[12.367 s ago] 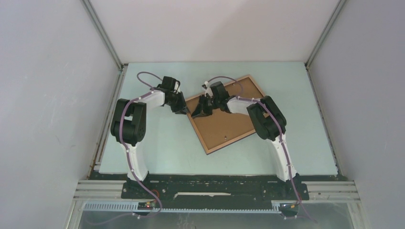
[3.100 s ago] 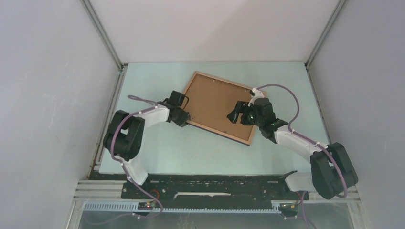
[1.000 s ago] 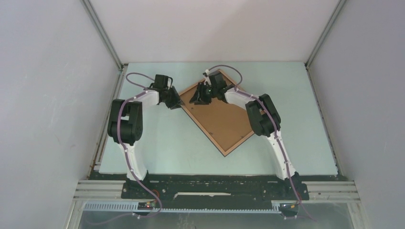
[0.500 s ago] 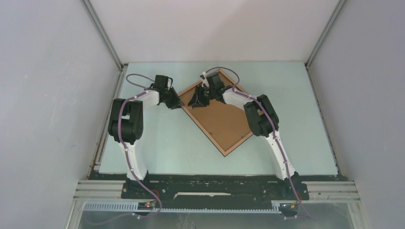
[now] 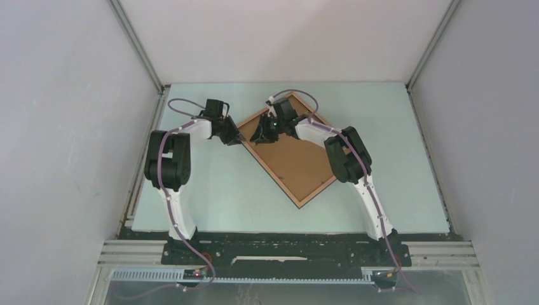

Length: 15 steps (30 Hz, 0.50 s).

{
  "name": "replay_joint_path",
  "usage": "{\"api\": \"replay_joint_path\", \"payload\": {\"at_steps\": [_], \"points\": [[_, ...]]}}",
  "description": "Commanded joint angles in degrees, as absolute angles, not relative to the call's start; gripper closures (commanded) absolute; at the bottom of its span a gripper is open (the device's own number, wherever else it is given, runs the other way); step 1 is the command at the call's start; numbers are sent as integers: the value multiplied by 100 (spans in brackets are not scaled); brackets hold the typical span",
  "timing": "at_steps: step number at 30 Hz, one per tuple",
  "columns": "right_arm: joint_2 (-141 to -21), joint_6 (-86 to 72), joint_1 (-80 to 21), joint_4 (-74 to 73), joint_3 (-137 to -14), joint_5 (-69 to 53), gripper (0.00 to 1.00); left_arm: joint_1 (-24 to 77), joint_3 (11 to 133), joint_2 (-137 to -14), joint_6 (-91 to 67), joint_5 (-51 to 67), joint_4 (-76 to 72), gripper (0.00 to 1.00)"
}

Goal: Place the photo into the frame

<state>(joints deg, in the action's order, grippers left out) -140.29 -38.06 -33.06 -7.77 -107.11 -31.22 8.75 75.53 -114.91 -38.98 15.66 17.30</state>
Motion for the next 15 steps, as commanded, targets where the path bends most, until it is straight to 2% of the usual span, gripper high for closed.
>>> {"api": "replay_joint_path", "payload": {"at_steps": [1, 8, 11, 15], "points": [[-13924, -3577, -3527, -1949, -10701, -2569, 60, 847, 7788, -11816, -3784, 1383, 1748, 91], [-13571, -3681, -3651, -1160, -9864, -3186, 60, 809, 7919, -11894, -3691, 1367, 1854, 92], [-13409, -3932, -3664, -161, -9314, -3799, 60, 811, 7918, -11896, -3732, 1460, 1845, 92], [-13599, -3989, -3567, 92, -9701, -4113, 60, 826, 7865, -11881, -3759, 1501, 1816, 92]]}}
